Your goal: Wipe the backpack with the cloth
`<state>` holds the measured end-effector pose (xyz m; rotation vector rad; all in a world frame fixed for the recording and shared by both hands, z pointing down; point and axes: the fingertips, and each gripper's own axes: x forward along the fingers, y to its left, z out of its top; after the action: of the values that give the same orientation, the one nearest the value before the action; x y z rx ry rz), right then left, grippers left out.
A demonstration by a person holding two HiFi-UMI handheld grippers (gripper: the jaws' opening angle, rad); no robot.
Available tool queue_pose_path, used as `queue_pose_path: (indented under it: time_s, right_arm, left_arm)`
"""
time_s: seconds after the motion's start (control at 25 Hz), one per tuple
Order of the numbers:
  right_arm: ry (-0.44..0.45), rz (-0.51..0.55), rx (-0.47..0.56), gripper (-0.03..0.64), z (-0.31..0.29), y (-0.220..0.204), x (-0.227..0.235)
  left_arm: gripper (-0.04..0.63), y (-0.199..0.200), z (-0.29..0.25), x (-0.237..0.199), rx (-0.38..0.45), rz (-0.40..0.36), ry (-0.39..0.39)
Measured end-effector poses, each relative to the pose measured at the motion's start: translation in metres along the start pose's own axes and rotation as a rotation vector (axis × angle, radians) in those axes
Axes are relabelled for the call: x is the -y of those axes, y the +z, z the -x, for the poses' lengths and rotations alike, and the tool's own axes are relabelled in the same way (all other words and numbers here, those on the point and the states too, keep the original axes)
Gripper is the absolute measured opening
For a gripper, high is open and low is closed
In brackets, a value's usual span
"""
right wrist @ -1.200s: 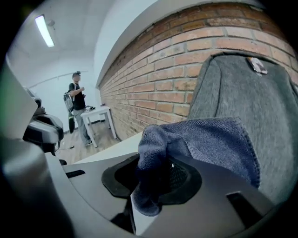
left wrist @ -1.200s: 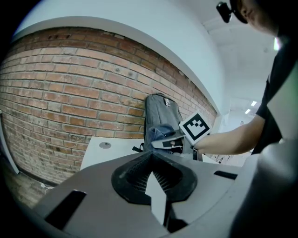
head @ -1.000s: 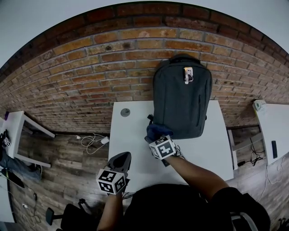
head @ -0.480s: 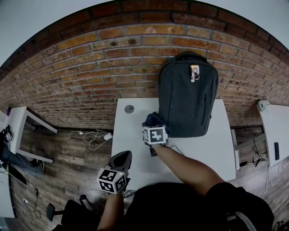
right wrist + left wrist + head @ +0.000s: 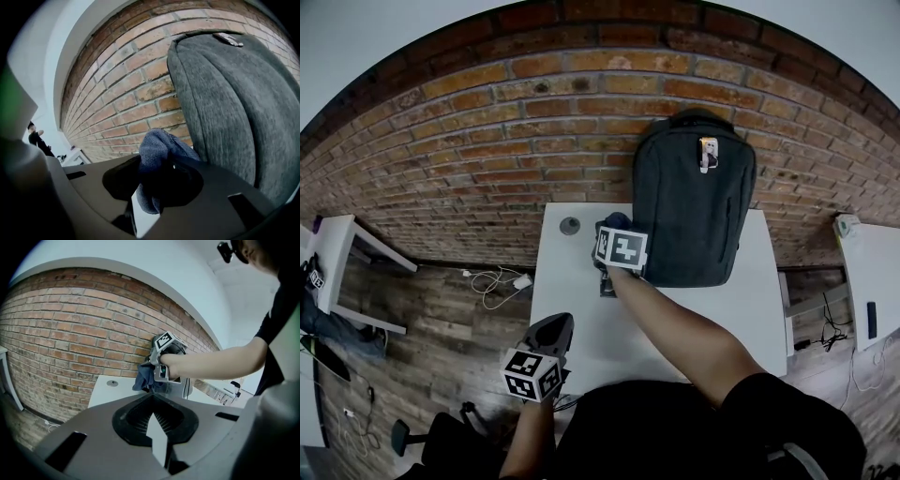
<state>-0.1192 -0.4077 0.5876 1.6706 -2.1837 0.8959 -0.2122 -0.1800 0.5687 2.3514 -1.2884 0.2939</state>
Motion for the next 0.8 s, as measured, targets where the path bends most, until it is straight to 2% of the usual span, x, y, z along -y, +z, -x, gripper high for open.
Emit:
queue_pose_path:
  time_s: [0.24, 0.48, 0.56, 0.68, 0.8]
  right_arm:
    - [0.030, -0.033, 0.081, 0.101, -0.001, 0.058, -0.009]
    - [0.056, -0.013, 0.198, 0.103, 0.009, 0.129, -0.011]
    - [0.059, 0.039, 0.235, 0.103, 0.014, 0.149, -0.013]
    - [0.031, 0.218, 0.307, 0.103, 0.023, 0.175, -0.016]
    - [0.016, 0.290, 0.363, 0.101, 0.034, 0.198, -0.011]
  left_arm:
    - [-0.003, 0.000, 0.001, -0.002, 0.001, 0.006, 0.004]
    - [-0.003, -0.001, 0.000, -0.001, 0.002, 0.008, 0.002]
    - [-0.003, -0.001, 0.000, -0.001, 0.002, 0.009, 0.002]
    - [-0.003, 0.000, 0.000, -0.001, 0.002, 0.007, -0.002]
    - [-0.003, 0.000, -0.002, -0.001, 0.000, 0.006, -0.004]
